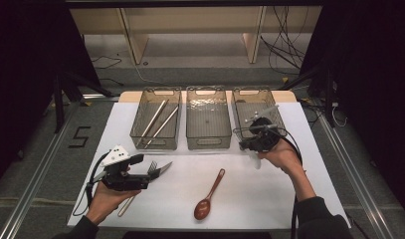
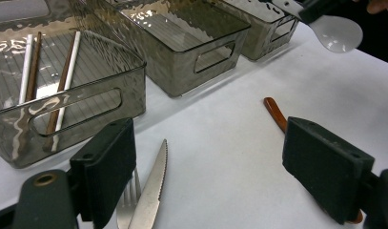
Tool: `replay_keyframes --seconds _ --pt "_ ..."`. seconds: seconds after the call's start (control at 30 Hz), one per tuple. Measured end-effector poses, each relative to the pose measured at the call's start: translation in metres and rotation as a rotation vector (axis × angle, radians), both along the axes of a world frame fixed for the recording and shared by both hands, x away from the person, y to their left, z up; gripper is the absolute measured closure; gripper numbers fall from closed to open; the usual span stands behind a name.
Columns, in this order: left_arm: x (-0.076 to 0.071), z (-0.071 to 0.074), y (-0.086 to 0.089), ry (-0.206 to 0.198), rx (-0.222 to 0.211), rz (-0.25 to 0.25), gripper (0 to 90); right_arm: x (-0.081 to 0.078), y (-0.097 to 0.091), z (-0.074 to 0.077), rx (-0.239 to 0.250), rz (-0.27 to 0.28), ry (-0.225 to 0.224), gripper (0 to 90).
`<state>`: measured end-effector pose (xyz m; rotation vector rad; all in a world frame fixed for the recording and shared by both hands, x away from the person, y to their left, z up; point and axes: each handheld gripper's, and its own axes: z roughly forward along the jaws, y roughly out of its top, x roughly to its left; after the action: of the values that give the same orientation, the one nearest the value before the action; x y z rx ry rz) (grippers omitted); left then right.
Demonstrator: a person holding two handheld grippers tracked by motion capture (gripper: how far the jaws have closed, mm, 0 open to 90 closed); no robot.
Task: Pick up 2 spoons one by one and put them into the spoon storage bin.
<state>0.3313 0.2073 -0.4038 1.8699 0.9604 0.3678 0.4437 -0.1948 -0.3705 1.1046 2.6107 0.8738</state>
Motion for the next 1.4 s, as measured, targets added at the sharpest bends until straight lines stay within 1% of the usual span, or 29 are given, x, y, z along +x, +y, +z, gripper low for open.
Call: replay_keyframes --seconds 0.2,0.3,0.53,0.6,0.73,0.8,0.87,0.93,1.4 --pt "0.000 0.000 0.000 0.000 -0.005 0.005 17.8 0.018 0.010 0.012 0.029 -0.031 -0.041 86.5" --pt "0.000 0.000 0.000 -0.002 -0.003 0.005 17.8 0.026 0.017 0.015 0.026 -0.033 -0.047 86.4" --pt "0.001 0.000 0.001 -0.001 -0.016 0.007 17.4 0.043 0.031 0.020 0.036 -0.054 -0.061 86.4" --pt "0.000 0.000 0.002 -0.007 -0.023 0.009 17.3 0.048 0.035 0.021 0.041 -0.059 -0.063 86.4" --pt "0.001 0.000 0.002 -0.005 -0.026 0.008 17.3 0.057 0.045 0.021 0.033 -0.060 -0.056 86.4" --pt "0.000 0.000 0.002 -0.008 -0.019 0.004 17.3 0.061 0.050 0.020 0.029 -0.061 -0.054 86.4" --pt "0.000 0.000 0.002 -0.011 -0.021 0.003 17.3 0.065 0.054 0.019 0.035 -0.068 -0.053 86.4" --pt "0.000 0.000 0.002 -0.011 -0.028 0.006 17.3 0.069 0.056 0.019 0.036 -0.078 -0.053 86.4" --pt "0.000 0.000 0.002 -0.017 -0.026 -0.002 17.3 0.091 0.066 0.015 0.046 -0.163 -0.084 86.3"
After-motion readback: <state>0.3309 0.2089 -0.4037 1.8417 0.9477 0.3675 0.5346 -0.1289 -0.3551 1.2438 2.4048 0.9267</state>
